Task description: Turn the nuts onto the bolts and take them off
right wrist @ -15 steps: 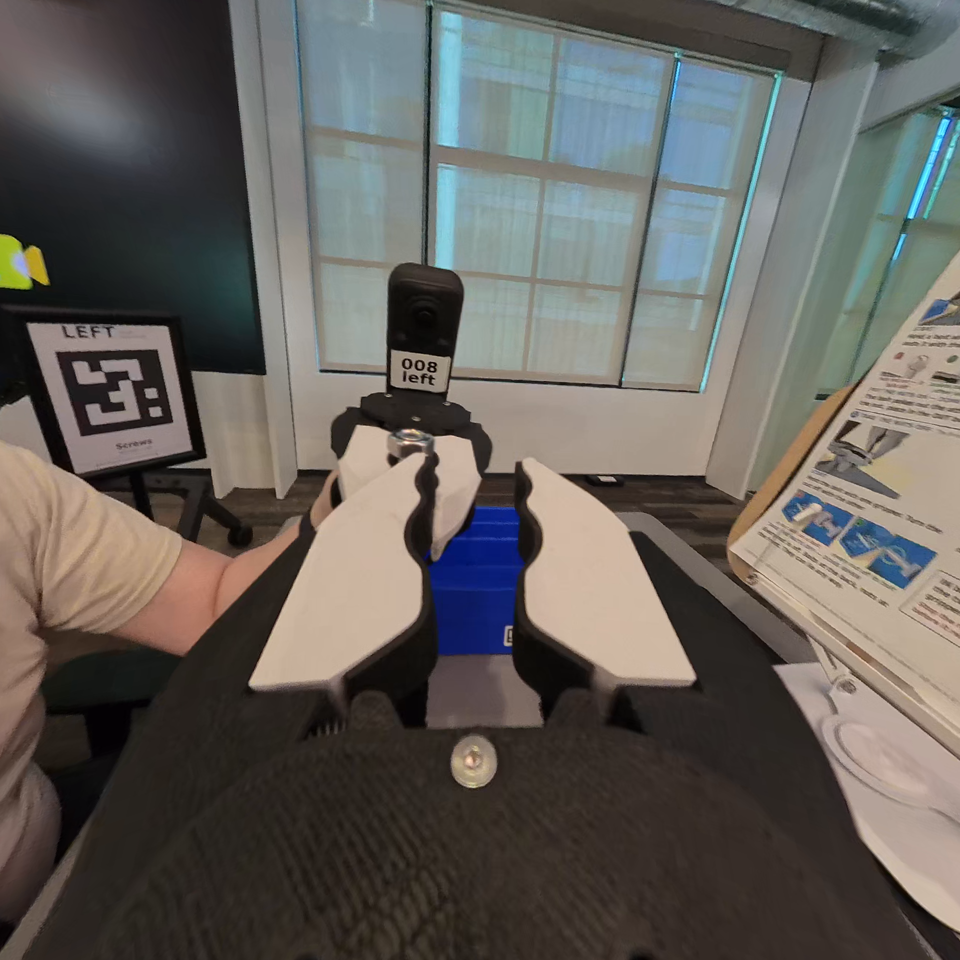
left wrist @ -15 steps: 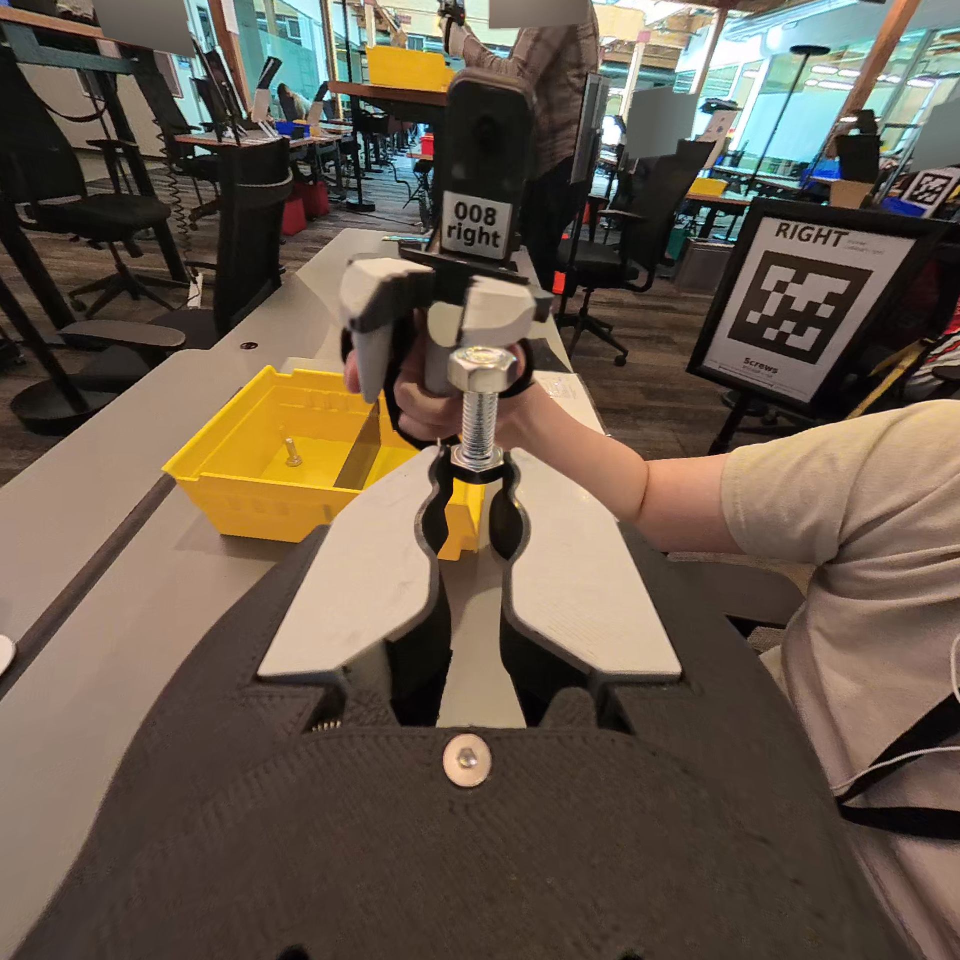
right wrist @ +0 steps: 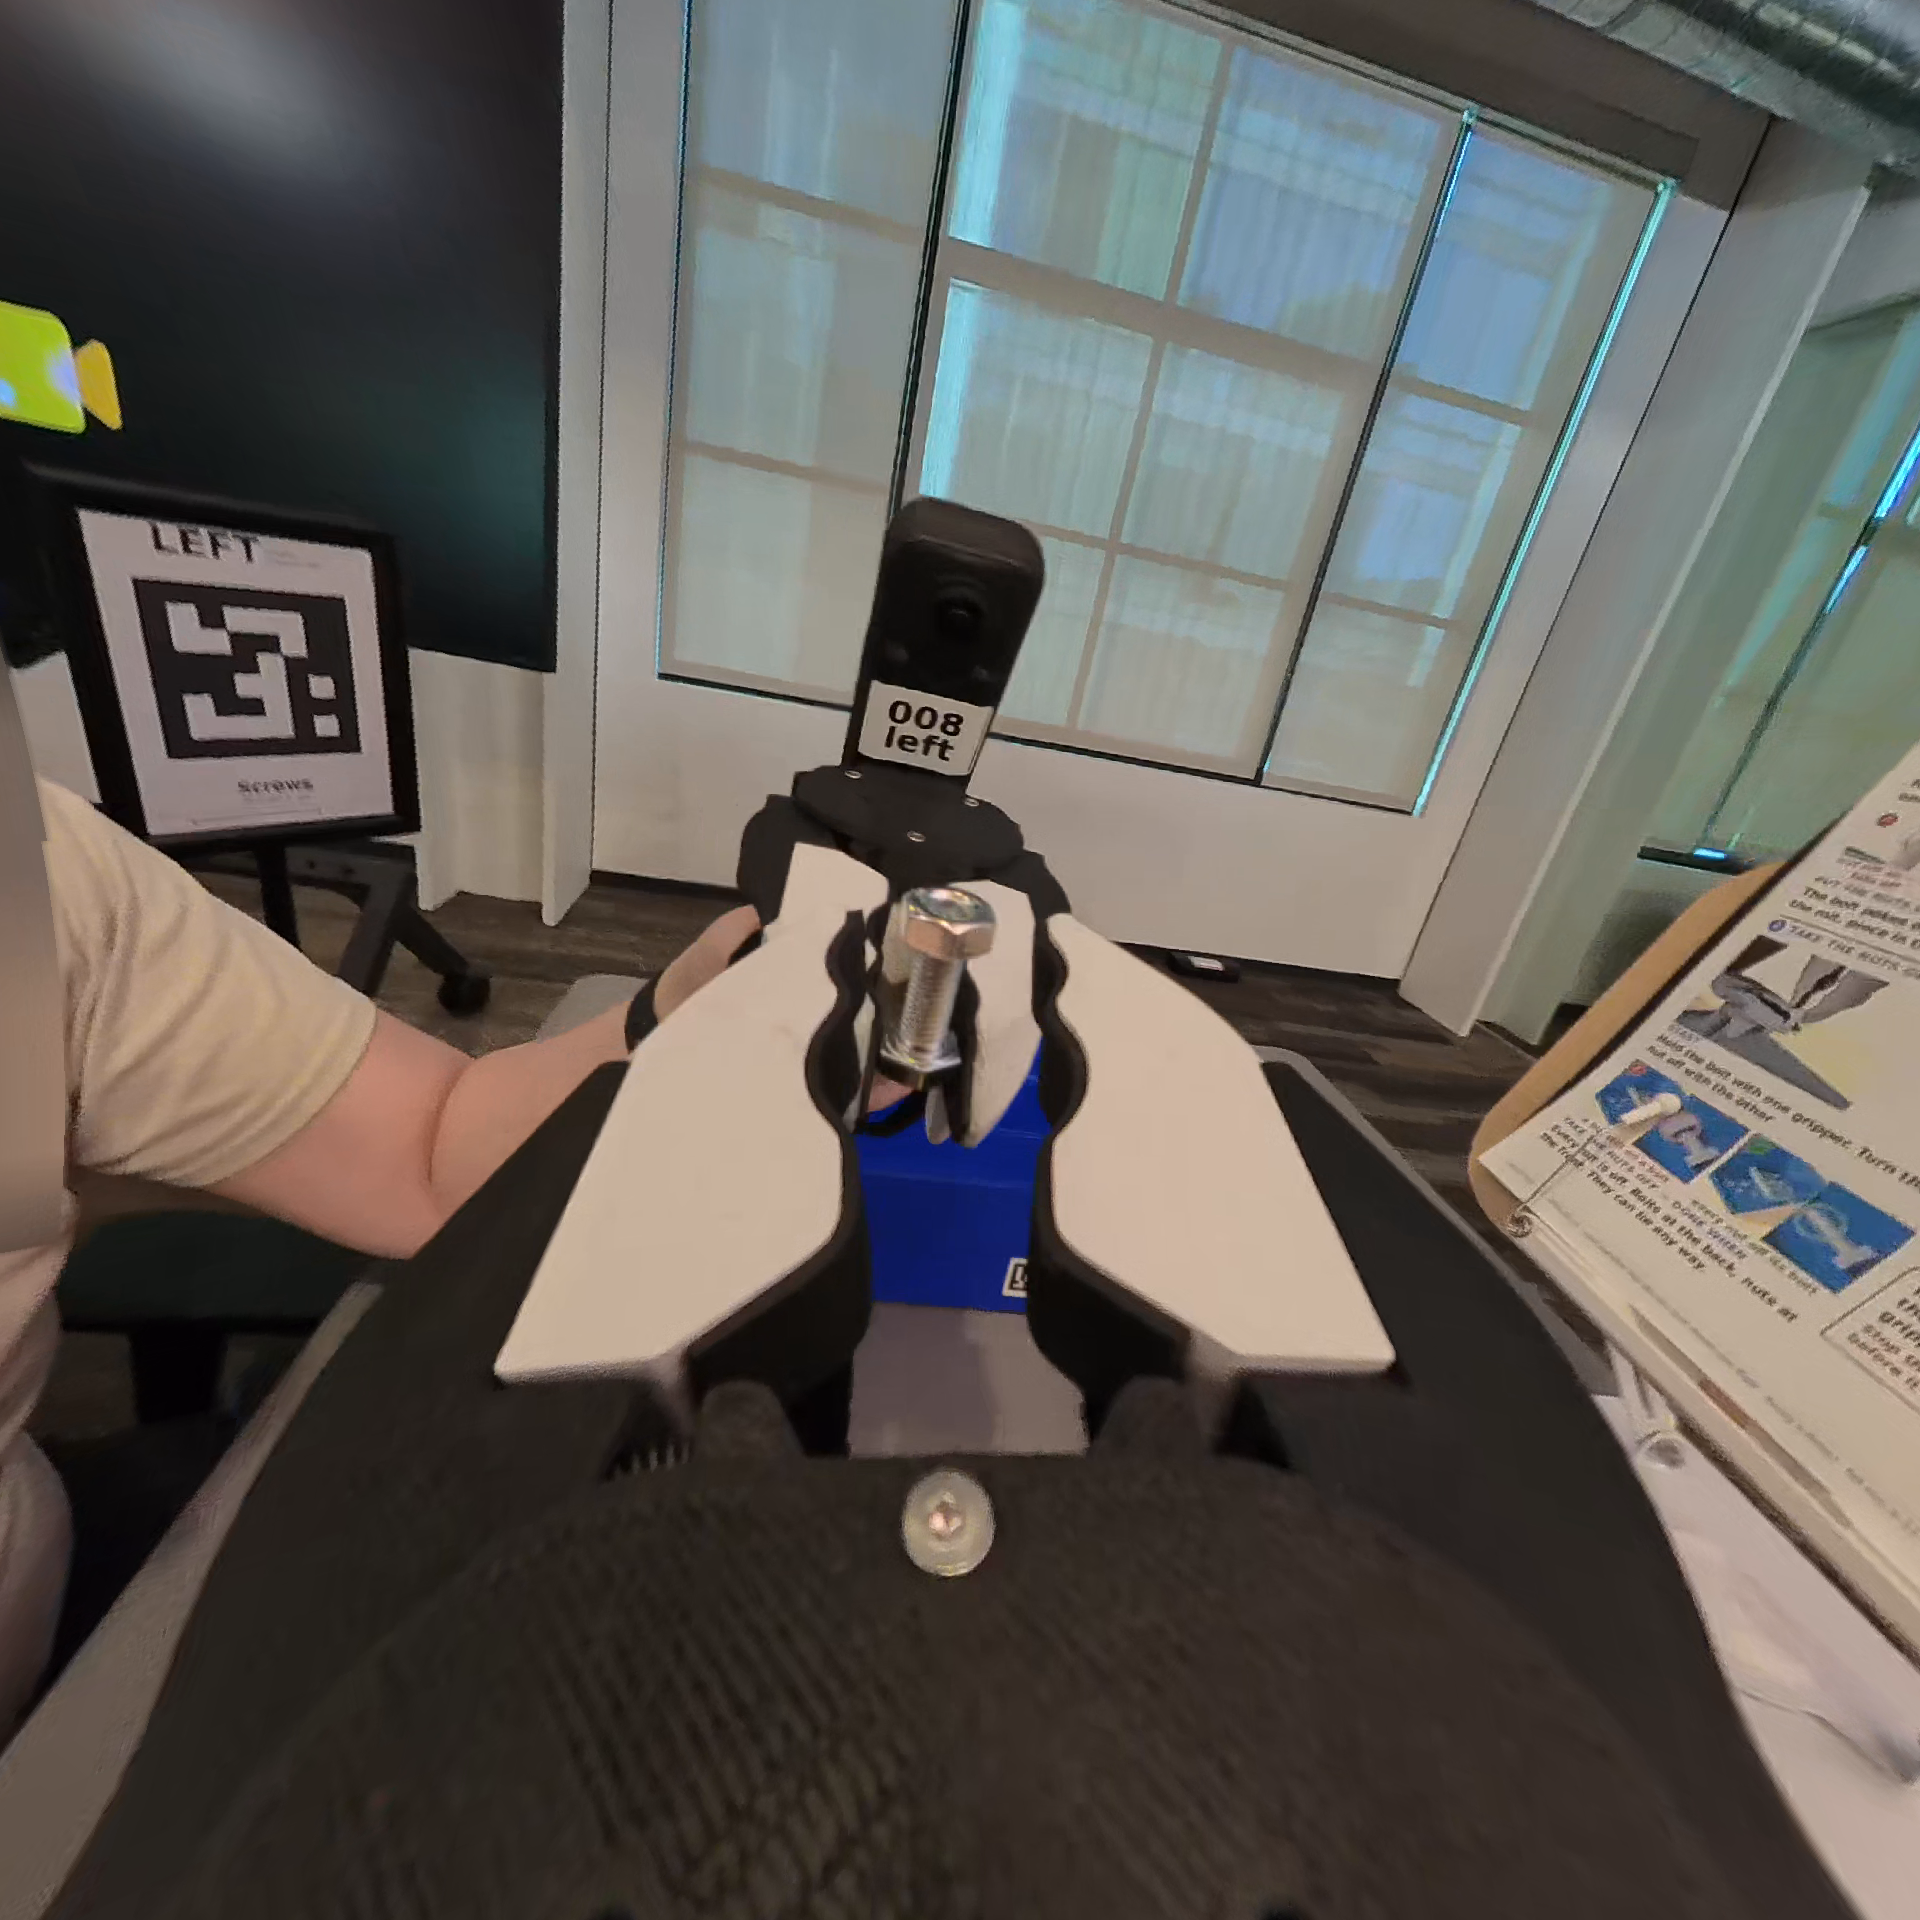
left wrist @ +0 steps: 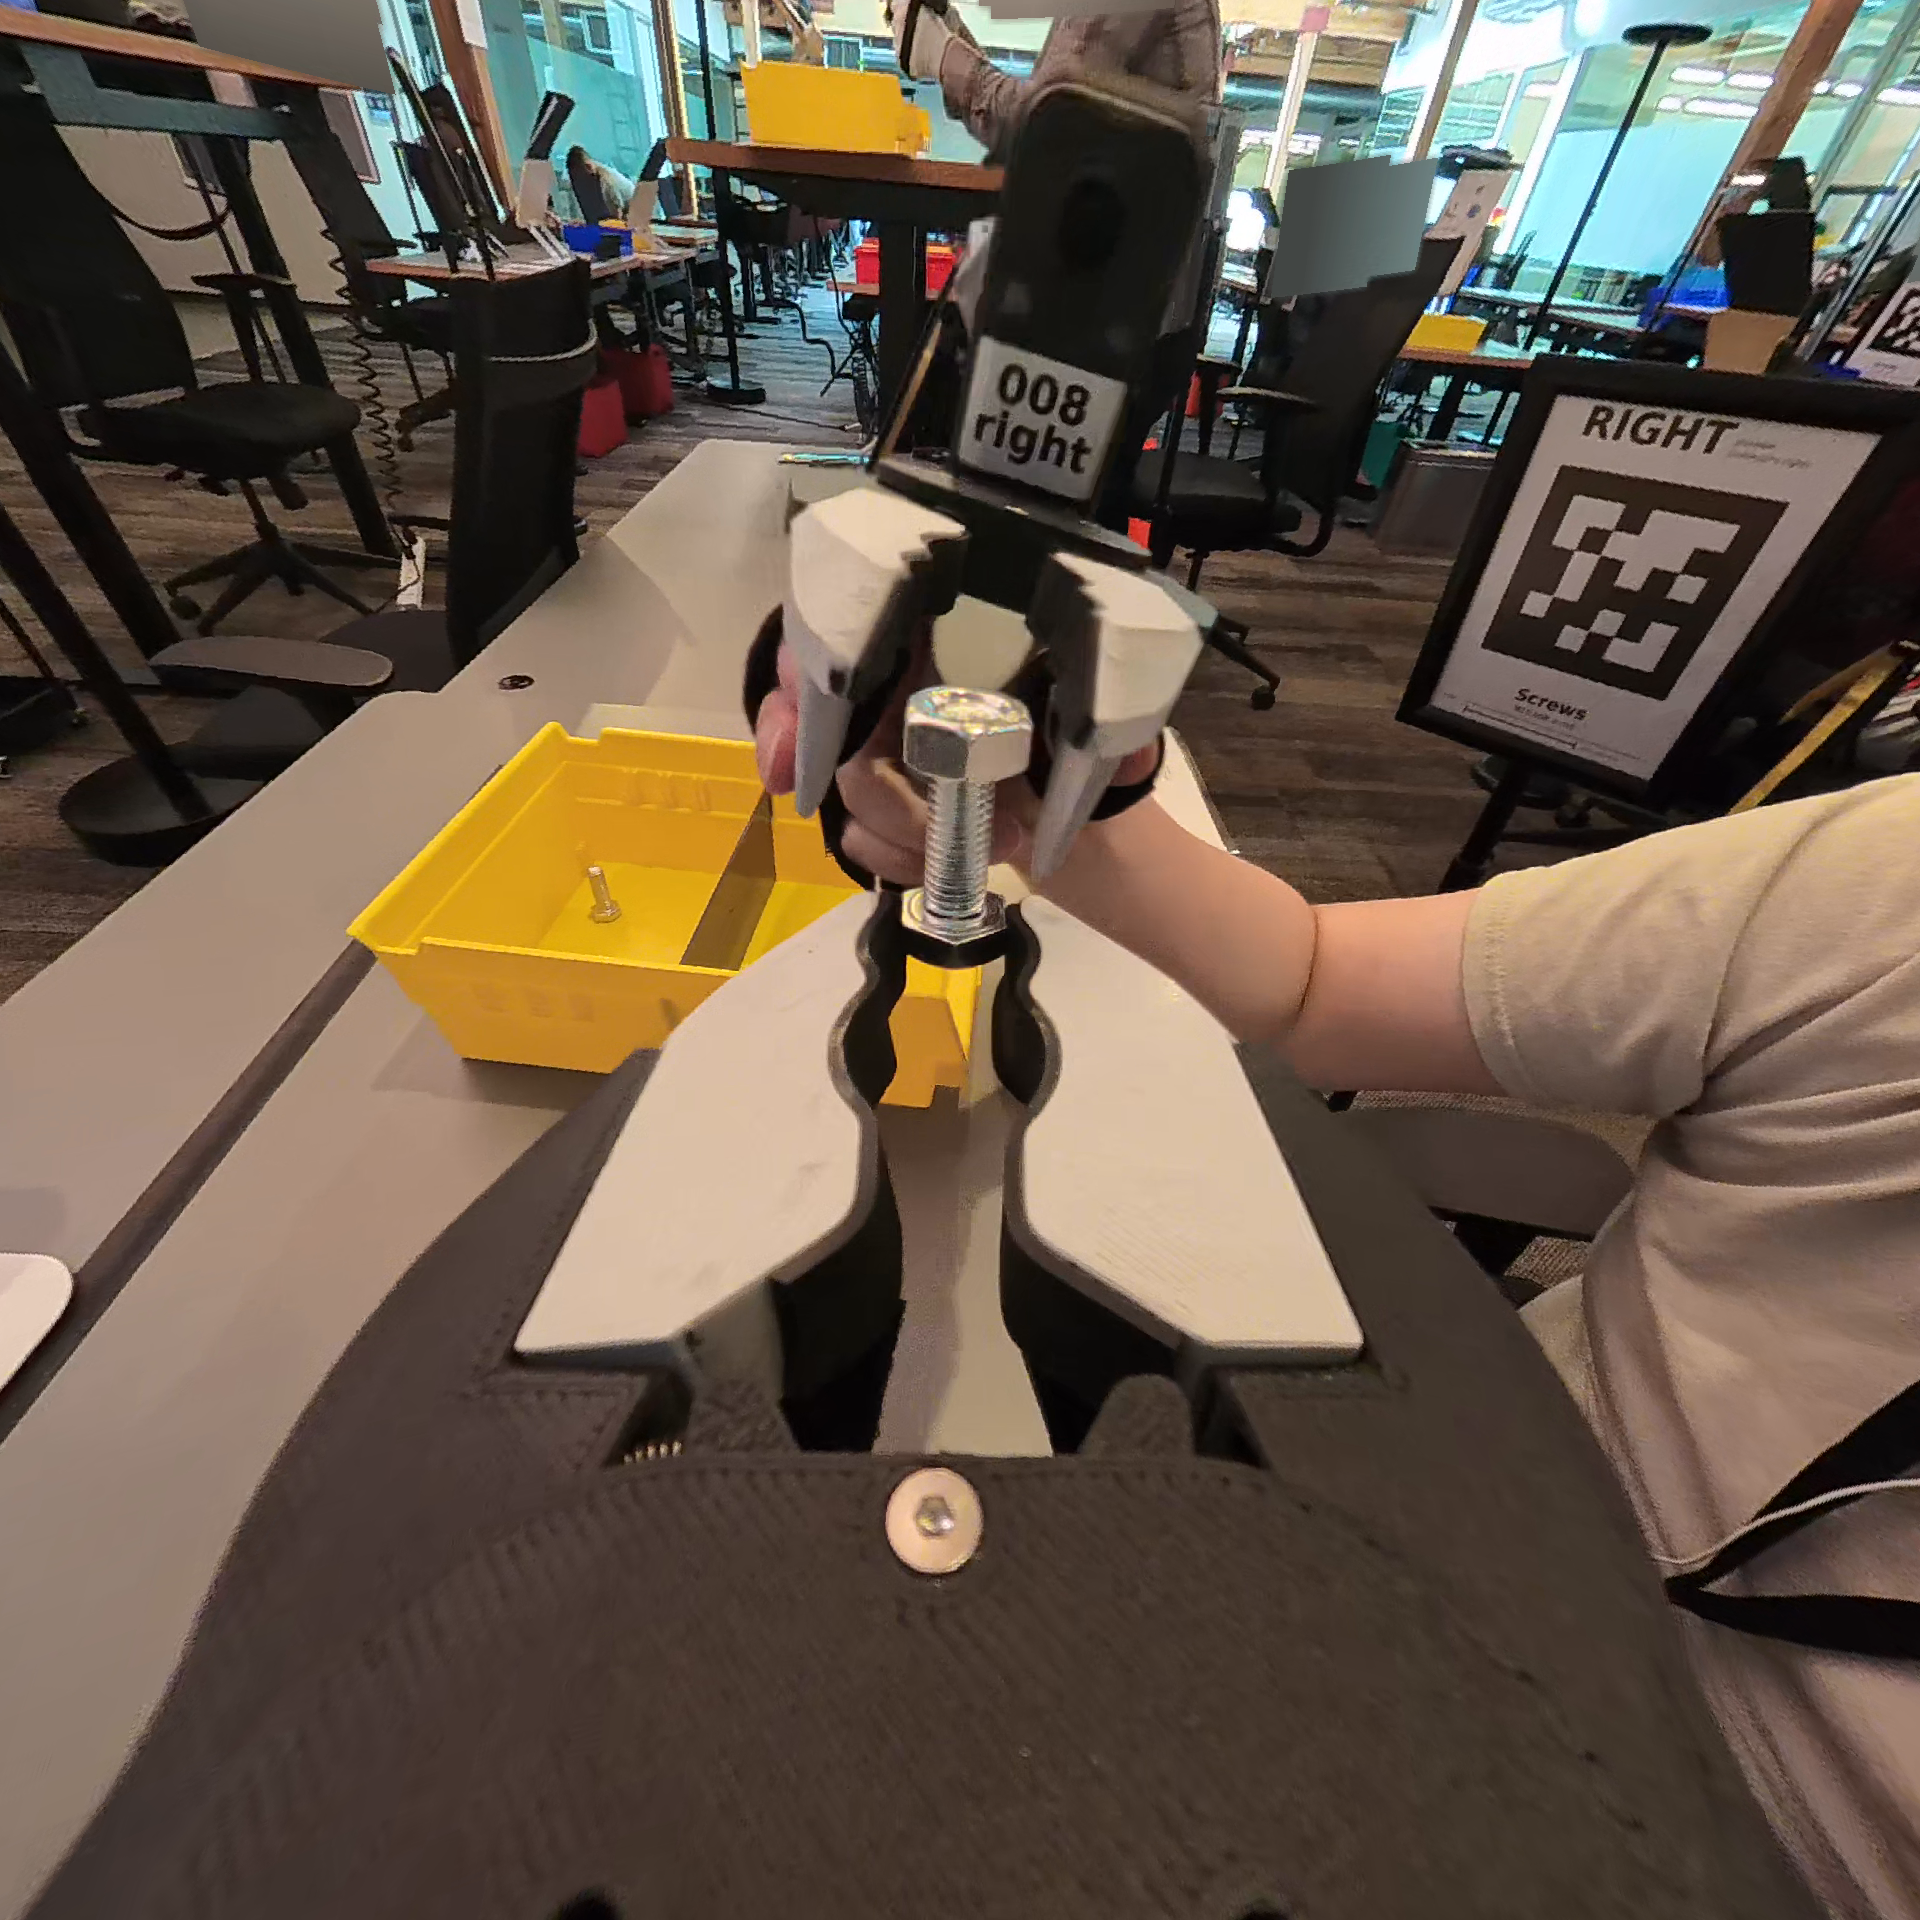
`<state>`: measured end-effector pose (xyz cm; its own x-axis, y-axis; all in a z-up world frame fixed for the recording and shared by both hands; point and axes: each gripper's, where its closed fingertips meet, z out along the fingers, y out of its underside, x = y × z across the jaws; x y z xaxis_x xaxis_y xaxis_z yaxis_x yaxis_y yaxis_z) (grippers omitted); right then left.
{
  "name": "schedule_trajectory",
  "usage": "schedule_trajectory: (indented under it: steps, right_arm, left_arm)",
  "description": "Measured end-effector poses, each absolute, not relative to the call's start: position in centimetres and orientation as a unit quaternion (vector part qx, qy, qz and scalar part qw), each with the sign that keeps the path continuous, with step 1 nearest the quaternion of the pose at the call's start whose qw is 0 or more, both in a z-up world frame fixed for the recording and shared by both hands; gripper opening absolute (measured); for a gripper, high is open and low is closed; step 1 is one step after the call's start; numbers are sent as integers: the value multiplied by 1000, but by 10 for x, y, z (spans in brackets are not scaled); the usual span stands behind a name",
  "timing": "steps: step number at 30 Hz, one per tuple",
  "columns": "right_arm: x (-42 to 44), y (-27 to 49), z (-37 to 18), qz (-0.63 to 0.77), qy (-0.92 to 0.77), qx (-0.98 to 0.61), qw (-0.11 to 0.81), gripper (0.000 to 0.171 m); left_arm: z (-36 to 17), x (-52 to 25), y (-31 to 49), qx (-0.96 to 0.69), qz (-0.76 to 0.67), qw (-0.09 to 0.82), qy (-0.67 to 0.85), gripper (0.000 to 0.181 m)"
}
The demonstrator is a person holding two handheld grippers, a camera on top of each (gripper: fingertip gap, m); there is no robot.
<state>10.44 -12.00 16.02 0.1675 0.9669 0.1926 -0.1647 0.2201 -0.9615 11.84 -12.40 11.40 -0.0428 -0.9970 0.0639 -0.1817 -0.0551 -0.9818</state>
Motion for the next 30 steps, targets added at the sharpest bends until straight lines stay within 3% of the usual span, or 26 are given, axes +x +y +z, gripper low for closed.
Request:
schedule_trajectory:
  steps: [30]
  right_arm:
    - [113,-121,169,473,-448,-427,627,25]
  left_arm:
    - [118,116,-128,-539,-485,426,541,18]
